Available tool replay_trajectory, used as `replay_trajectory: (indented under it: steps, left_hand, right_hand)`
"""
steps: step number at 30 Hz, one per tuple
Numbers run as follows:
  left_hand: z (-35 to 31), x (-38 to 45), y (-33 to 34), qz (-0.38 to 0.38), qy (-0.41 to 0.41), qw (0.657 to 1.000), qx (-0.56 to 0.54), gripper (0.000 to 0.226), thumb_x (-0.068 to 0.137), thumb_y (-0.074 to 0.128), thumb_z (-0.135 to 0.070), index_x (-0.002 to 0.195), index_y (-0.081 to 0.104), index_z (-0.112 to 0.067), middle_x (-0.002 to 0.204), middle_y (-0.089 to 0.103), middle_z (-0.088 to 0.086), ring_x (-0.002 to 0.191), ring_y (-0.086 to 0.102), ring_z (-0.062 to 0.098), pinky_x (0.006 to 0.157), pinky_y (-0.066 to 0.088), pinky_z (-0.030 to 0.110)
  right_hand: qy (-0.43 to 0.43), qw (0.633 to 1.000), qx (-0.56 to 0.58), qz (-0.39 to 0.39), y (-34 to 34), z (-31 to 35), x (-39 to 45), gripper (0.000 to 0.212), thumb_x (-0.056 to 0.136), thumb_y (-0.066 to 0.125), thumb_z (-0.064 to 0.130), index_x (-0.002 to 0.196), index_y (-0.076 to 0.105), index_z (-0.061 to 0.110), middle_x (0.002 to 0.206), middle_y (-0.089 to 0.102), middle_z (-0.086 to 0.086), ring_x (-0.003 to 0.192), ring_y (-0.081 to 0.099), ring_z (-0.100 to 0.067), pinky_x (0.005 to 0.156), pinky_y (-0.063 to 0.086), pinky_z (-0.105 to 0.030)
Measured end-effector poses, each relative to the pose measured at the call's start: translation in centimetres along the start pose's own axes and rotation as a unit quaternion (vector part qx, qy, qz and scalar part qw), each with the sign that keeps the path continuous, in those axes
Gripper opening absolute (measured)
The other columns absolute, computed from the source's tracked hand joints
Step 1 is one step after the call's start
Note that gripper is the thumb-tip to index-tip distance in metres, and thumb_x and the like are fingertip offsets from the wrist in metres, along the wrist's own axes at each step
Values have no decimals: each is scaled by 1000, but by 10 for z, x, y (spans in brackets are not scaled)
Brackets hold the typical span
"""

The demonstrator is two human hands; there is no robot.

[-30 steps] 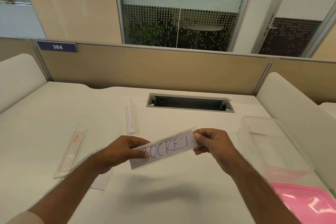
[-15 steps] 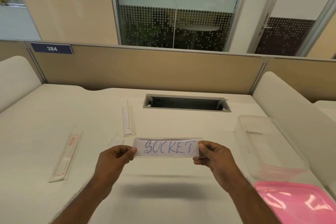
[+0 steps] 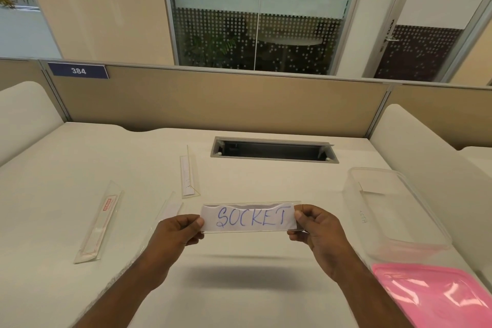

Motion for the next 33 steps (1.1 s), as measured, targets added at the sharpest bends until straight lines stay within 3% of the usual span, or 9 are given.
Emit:
replay_trajectory:
  steps: [10,15,19,23,28,33]
  left_hand:
    - [-13,9,31,33,13,999,23,20,96,60,-23,96,77,-13,93,78,5,85,70,20,82,58,36]
    - [-21,17,45,4,23,1000,-2,16,92,66,-21,91,78,-11,89,78,7,81,68,18,82,58,37]
    - [-25,23,55,13,18,999,-26,16,92,65,-19,94,76,-7,90,77,10,81,68,19,81,58,36]
    - [-25,26,66,33,20,999,-14,17,93,64,-19,95,77,-8,91,78,10,83,69,21,79,57,35]
    - [-22,32,79,58,5,998,-13,18,93,63,-22,95,77,-10,93,78,10,84,70,20,79,57,34]
    - [-22,38,98,67,-7,998,-6,16,94,63,-19,95,77,-11,94,78,10,87,70,22,81,59,36]
  right_hand:
    - [-25,999,-9,-19,-20,15,2,14,93,55,1,90,69,2,84,72,-14,60,61,-22,58,54,-33]
    - [-37,999,5,-28,-28,22,4,13,92,55,0,92,69,2,88,72,-12,71,61,-21,61,53,-33]
    - [11,1000,23,8,-36,22,5,15,91,58,7,97,70,0,85,71,-9,66,57,-19,56,50,-30]
    - [75,996,-25,45,-42,19,7,31,90,61,13,102,65,-15,88,67,-16,63,55,-18,51,46,-27]
    - [67,997,-45,23,-54,27,14,27,90,61,8,97,65,-18,90,70,-20,69,57,-25,51,49,-27]
    - [48,997,-68,0,-67,39,23,21,91,61,8,77,69,-7,89,74,-19,67,67,-25,55,55,-28]
Point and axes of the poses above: each hand's wrist, its own x-axis towards the middle knuckle, its own y-axis out of the palm, z = x × y, the point moved 6 cm from there along x, towards the middle knuckle
